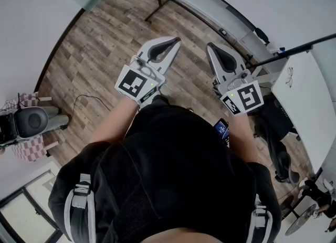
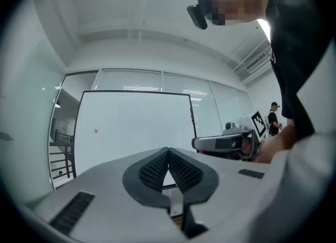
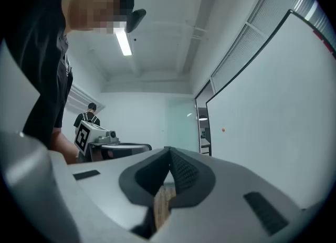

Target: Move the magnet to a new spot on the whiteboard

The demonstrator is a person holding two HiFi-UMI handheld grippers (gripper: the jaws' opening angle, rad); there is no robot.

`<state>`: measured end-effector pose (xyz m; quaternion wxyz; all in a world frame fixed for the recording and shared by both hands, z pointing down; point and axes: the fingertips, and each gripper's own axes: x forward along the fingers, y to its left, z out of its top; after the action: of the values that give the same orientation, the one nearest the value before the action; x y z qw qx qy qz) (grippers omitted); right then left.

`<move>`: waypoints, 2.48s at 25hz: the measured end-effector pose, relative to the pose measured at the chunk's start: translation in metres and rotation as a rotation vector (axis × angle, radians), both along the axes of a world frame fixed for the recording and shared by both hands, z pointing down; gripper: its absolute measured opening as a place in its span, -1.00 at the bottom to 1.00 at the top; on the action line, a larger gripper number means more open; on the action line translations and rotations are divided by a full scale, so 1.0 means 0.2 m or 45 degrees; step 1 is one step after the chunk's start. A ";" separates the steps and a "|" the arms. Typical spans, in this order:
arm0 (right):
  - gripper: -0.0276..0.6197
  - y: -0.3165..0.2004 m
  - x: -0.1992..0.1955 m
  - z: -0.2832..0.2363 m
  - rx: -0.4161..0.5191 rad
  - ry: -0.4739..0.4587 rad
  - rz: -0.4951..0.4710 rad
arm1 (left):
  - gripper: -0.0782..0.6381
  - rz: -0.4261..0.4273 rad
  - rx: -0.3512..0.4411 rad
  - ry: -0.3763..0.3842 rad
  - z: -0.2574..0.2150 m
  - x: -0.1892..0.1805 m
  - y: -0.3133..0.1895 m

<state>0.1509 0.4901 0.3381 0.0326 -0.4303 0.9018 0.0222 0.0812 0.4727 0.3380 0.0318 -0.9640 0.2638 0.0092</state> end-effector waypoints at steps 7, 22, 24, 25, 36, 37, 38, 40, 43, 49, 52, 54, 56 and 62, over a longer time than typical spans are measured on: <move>-0.93 0.01 0.00 0.02 -0.011 0.010 0.006 | -0.77 -0.007 -0.019 0.003 0.03 -0.02 0.02; -0.93 -0.06 -0.01 0.10 -0.060 -0.051 0.010 | -0.77 -0.078 -0.041 -0.002 0.09 -0.11 -0.06; -0.93 -0.11 -0.04 0.10 -0.067 -0.048 0.027 | -0.77 -0.075 -0.042 0.002 0.09 -0.16 -0.11; -0.93 -0.14 -0.07 0.10 -0.072 -0.046 0.033 | -0.77 -0.075 -0.043 0.002 0.09 -0.18 -0.14; -0.93 -0.52 -0.43 0.10 -0.108 -0.028 0.040 | -0.77 -0.014 -0.026 -0.003 0.09 -0.49 -0.54; -0.93 -0.57 -0.46 0.10 -0.108 -0.023 0.045 | -0.77 -0.007 -0.021 0.000 0.08 -0.52 -0.59; -0.93 -0.61 -0.50 0.09 -0.107 -0.018 0.052 | -0.77 -0.002 -0.018 0.004 0.07 -0.55 -0.63; -0.93 -0.70 -0.57 0.08 -0.105 -0.005 0.063 | -0.77 0.000 -0.016 0.017 0.06 -0.62 -0.71; -0.93 -0.80 -0.68 0.08 -0.110 0.022 0.069 | -0.77 0.004 -0.034 0.038 0.07 -0.72 -0.82; -0.93 -0.98 -0.81 0.08 -0.127 0.047 0.105 | -0.77 0.015 -0.051 0.052 0.07 -0.88 -1.01; -0.93 -1.04 -0.85 0.07 -0.128 0.067 0.101 | -0.77 -0.006 -0.057 0.076 0.06 -0.93 -1.07; -0.93 -1.08 -0.88 0.04 -0.109 0.077 0.089 | -0.77 -0.017 -0.050 0.084 0.06 -0.96 -1.12; -0.93 -1.13 -0.91 0.02 -0.090 0.090 0.078 | -0.77 -0.030 -0.041 0.082 0.07 -0.98 -1.17; -0.93 -1.29 -0.93 0.06 -0.092 0.094 0.040 | -0.77 -0.091 -0.042 0.068 0.09 -1.04 -1.32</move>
<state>-0.0351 0.2322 0.3496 -0.0167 -0.4441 0.8958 0.0061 -0.1266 0.2096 0.3550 0.0090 -0.9538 0.2990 0.0296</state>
